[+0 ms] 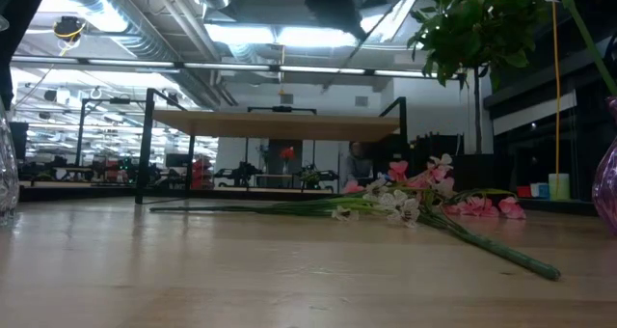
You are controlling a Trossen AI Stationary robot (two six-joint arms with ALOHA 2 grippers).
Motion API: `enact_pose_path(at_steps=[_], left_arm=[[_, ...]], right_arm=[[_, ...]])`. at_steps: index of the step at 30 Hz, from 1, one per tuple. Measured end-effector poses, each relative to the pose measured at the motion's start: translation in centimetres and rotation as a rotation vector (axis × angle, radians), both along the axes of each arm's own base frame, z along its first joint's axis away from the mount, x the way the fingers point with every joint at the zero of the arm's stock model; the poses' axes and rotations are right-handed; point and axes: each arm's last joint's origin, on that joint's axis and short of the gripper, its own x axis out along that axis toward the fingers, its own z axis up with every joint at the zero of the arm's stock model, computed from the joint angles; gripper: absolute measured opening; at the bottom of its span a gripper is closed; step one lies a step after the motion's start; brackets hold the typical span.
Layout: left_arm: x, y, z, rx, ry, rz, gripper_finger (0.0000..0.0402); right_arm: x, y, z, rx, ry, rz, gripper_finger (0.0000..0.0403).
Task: Pick and place flowers into a vace then onto a shelf
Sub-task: Put the orange flower into the pink vase
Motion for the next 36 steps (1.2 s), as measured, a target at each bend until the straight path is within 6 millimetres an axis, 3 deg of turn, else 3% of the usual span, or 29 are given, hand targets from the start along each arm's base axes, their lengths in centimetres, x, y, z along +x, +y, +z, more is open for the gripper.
enact_pose_path(at_steps=[8, 18, 36], left_arm=[[1.5, 0.3, -1.5, -0.027, -0.169, -0.098, 0.0001], [2.7, -1.2, -0.8, -0.023, -0.366, -0.177, 0.0001], [3.8, -1.4, -0.9, -0.044, -0.450, -0.157, 0.0001]], right_arm=[[0.0, 0.0, -0.1, -0.013, 0.008, 0.000, 0.0005], [0.0, 0.2, 0.5, 0.007, -0.051, 0.109, 0.0009], [-0.2, -0.2, 3.2, 0.001, -0.123, 0.129, 0.0089]])
